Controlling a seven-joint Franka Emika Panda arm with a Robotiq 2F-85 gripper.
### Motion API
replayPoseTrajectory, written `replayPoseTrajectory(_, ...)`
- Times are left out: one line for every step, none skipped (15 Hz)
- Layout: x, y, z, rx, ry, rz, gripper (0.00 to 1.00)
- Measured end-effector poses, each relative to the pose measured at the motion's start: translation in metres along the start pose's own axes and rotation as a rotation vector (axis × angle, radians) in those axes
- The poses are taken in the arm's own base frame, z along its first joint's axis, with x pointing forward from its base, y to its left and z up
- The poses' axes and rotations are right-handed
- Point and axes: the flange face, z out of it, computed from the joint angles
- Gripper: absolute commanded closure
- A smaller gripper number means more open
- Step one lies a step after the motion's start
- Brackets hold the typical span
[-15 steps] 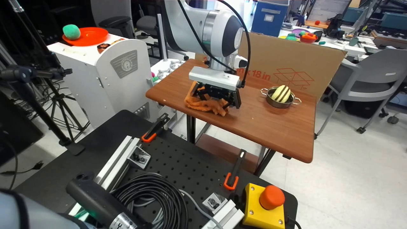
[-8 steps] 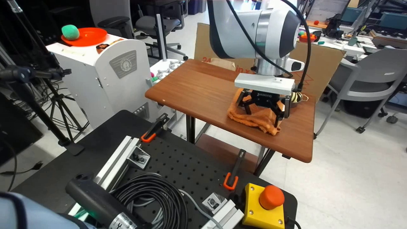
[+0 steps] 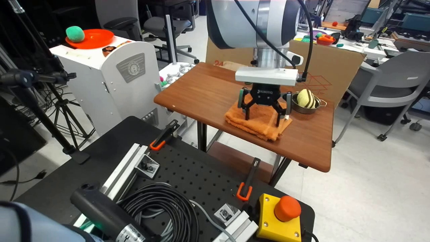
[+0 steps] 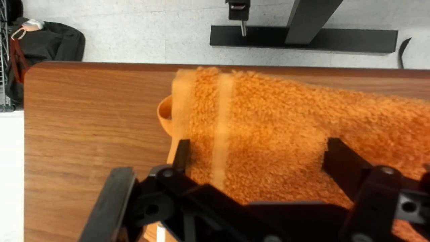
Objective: Move the cloth
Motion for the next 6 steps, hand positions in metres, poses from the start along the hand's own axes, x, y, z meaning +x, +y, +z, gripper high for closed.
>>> replayPoseTrajectory(-0.005,-0.008,-0.009,0.005,-0.008,-0.012,0.0)
replayPoseTrajectory(-0.01,-0.013,-0.019,0.008,-0.011,-0.021,0.0)
replayPoseTrajectory(-0.014,-0.015,-0.027,0.01,-0.009,-0.025,0.0)
replayPoseTrajectory(-0.017,-0.015,-0.031,0.011,-0.005,-0.025,0.0)
replayPoseTrajectory(-0.02,-0.014,-0.032,0.012,-0.004,-0.024,0.0)
replayPoseTrajectory(-0.021,-0.014,-0.032,0.012,-0.006,-0.024,0.0)
